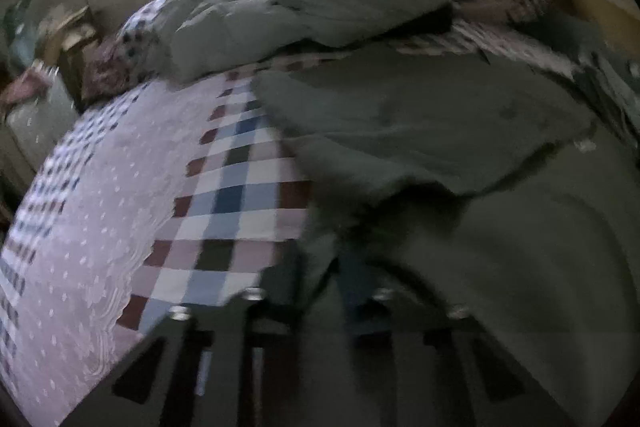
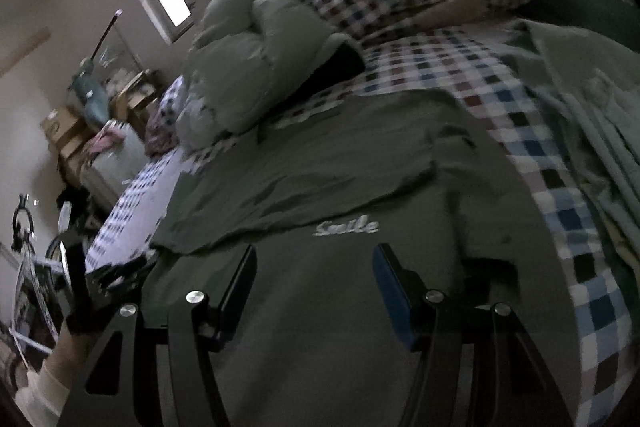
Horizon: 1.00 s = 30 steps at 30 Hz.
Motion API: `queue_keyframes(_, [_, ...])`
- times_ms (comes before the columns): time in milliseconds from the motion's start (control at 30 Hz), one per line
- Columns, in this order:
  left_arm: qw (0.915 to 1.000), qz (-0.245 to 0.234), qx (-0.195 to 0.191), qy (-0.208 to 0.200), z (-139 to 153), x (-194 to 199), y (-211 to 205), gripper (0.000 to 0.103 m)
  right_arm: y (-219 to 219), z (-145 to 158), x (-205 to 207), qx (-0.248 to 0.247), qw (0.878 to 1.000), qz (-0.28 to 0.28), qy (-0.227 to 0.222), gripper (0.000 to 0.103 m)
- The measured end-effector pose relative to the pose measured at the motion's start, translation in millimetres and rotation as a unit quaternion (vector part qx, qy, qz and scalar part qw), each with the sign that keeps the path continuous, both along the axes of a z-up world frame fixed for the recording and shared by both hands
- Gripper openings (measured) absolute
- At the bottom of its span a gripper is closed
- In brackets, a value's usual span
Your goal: Fold clothes
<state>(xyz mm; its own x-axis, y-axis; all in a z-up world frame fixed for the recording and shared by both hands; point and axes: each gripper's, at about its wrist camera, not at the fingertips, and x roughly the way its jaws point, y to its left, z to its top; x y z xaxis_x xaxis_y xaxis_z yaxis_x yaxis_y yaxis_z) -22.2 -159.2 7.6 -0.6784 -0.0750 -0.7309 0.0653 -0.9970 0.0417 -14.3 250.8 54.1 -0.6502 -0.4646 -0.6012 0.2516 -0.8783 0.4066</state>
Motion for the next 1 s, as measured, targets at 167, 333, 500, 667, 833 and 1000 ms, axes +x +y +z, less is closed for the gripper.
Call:
queue_keyframes(167, [0.9860,0.114,0.120,0.020,-3.6,11.9,-64.4,0.000,-30.5,-2.8,4.8,0.021,0.999,0.036,0.001,0.064])
queue_keyframes(333, [0.9865,0.067,0.145,0.034,0.8,16.2,-62.4,0.000,-59.3,-6.3,9.6,0.037,0.997,0.066,-0.001,0.064])
queue_keyframes(500, [0.9921,-0.021,0.119,0.032,6.8,12.5,-31.6,0.019,-94.2,-3.0,17.8,0.074,0.992,0.097,0.013,0.064])
queue_keyframes(667, [0.9870,-0.018,0.159,0.009,-1.1,5.4,-38.0,0.030,-152.5,7.6,15.1,0.122,0.980,0.151,0.043,0.064])
queue_keyframes(833, [0.9828,-0.056,0.176,0.004,0.0,4.3,-35.1,0.047,-219.9,12.3,-6.5,0.161,0.960,0.218,0.065,0.064])
queue_keyframes(1000, [0.9814,-0.084,0.173,-0.005,0.2,1.4,-28.2,0.056,-286.3,-8.9,-25.1,0.221,0.935,0.272,0.058,0.061])
